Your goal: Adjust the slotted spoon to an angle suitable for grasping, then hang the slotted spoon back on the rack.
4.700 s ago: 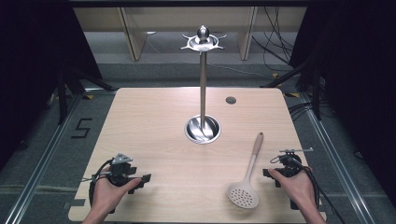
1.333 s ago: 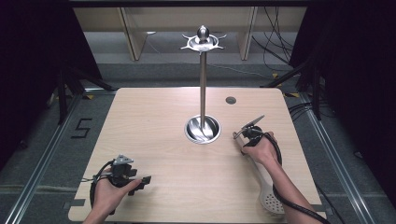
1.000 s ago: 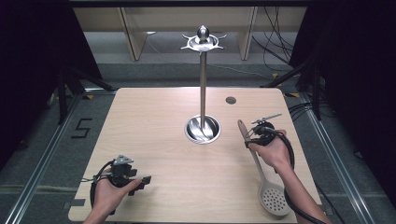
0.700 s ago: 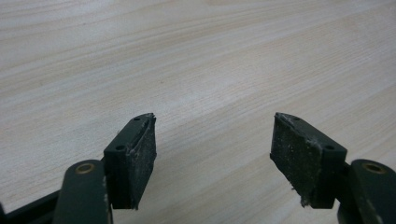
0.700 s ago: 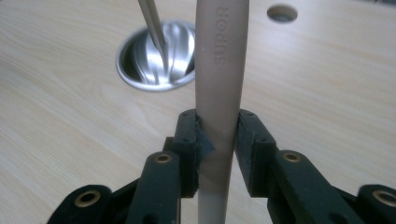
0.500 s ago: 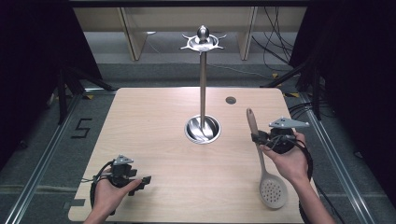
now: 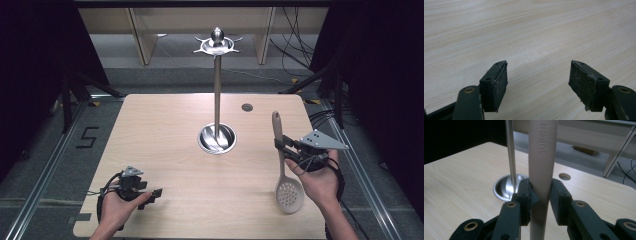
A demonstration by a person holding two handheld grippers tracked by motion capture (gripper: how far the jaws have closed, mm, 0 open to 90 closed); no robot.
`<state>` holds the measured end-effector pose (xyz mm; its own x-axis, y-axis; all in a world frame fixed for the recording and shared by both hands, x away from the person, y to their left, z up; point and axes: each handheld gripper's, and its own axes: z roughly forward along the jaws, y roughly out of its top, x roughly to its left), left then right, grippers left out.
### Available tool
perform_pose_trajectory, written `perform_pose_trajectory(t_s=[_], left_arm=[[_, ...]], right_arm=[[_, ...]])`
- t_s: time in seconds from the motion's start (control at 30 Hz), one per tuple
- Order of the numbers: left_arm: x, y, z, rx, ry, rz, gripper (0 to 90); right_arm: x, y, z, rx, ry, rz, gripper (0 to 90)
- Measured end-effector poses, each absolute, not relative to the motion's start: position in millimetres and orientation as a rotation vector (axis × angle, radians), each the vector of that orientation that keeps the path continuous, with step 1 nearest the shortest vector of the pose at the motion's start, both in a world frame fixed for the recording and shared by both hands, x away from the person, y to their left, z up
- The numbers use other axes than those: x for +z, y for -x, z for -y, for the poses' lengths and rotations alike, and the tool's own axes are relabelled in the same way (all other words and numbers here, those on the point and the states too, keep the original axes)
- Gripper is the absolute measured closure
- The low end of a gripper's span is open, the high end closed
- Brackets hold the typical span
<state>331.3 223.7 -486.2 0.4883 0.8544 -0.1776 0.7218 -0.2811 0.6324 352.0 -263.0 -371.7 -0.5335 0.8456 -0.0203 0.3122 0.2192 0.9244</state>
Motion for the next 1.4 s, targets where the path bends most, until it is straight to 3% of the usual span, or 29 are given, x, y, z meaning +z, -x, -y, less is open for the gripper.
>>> perform_pose_trajectory(t_s=[0.67, 1.4], left_arm=[[-483.5, -330.6, -224.5, 0.260, -2.058, -1.280, 30.9], [-479.9, -329.5, -224.6, 0.270, -2.049, -1.264, 31.5]], right_arm=[[-337.2, -339.5, 274.5, 1.380, -0.976, -1.763, 71.8], [-317.0, -349.0, 244.6, 1.418, -0.921, -1.774, 71.9]])
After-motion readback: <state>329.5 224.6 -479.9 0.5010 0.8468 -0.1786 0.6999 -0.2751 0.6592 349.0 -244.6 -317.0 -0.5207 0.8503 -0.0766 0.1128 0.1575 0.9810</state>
